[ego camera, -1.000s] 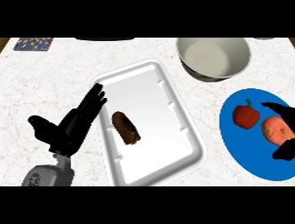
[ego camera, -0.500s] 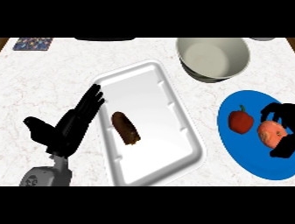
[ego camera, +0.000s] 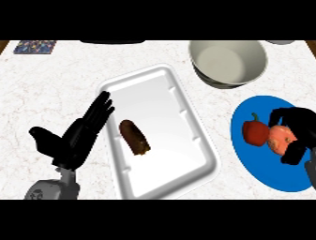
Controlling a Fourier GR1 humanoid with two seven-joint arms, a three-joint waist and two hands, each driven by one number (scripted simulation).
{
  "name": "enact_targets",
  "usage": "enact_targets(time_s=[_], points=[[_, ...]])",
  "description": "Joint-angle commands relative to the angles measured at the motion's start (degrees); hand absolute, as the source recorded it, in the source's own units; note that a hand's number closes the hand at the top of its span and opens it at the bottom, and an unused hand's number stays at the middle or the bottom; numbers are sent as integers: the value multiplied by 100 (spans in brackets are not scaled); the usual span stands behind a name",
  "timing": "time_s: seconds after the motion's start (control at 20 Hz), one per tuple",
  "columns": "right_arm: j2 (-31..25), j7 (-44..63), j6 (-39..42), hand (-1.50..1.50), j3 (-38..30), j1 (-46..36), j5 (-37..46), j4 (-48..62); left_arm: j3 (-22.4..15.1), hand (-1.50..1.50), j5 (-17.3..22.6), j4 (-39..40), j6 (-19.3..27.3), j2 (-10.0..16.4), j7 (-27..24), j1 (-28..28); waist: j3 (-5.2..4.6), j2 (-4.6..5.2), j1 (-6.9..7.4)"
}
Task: Pick the squash from the plate and place it in the bowl
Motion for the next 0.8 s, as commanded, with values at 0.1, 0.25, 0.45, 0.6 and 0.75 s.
enact_targets(time_s=[0.1, 0.25, 0.45, 0.6, 0.75], points=[[1931, 2859, 121, 150, 596, -1022, 818, -64, -164, 0, -38, 193, -108, -95, -111, -25, 45, 87, 339], [2453, 4155, 141, 150, 756, -1545, 1085, 157, -247, 0, 4, 65, -168, -104, 16, -94, 55, 78, 523], [2489, 5734, -87, 150, 1275, -2622, 1002, 308, -198, 0, 65, 248, -229, -116, 51, -351, 67, 86, 582], [2500, 6615, -629, 150, 1808, -3239, 570, 417, -176, 0, -5, 406, -212, -116, -57, -386, 73, 96, 604], [2505, 7178, -528, 150, 1920, -4295, 611, 636, -99, 0, -14, 488, -152, -90, 105, -644, 66, 87, 547]])
